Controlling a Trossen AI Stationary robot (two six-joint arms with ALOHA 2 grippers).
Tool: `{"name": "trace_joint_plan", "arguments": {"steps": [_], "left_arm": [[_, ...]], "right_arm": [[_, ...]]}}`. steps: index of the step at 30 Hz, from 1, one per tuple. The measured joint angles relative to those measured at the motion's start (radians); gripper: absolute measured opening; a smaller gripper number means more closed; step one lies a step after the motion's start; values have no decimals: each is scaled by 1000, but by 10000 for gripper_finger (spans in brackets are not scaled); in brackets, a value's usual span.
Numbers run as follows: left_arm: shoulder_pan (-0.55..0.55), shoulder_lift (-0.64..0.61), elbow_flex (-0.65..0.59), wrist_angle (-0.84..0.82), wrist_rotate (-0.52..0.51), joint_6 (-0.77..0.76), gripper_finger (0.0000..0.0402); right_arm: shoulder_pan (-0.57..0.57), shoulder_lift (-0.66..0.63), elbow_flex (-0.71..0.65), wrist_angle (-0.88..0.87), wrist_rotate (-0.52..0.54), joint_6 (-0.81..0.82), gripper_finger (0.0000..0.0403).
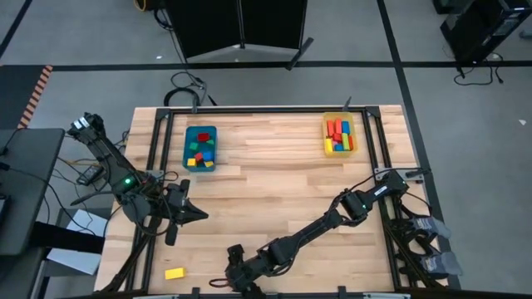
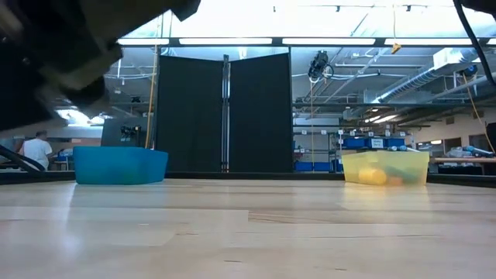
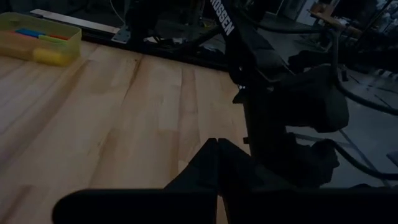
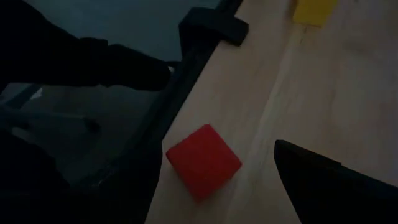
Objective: Sort blocks by size
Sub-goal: Put the small red block into the blue bin
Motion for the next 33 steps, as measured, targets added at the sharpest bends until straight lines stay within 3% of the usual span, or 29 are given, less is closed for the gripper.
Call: {"name": "trace_joint_plan", "arguments": {"steps": [33], "left_arm": [[0,0,0,0,0,-1,13]], "right_arm": [[-25,50,0,30,-109,-78,276]]}}
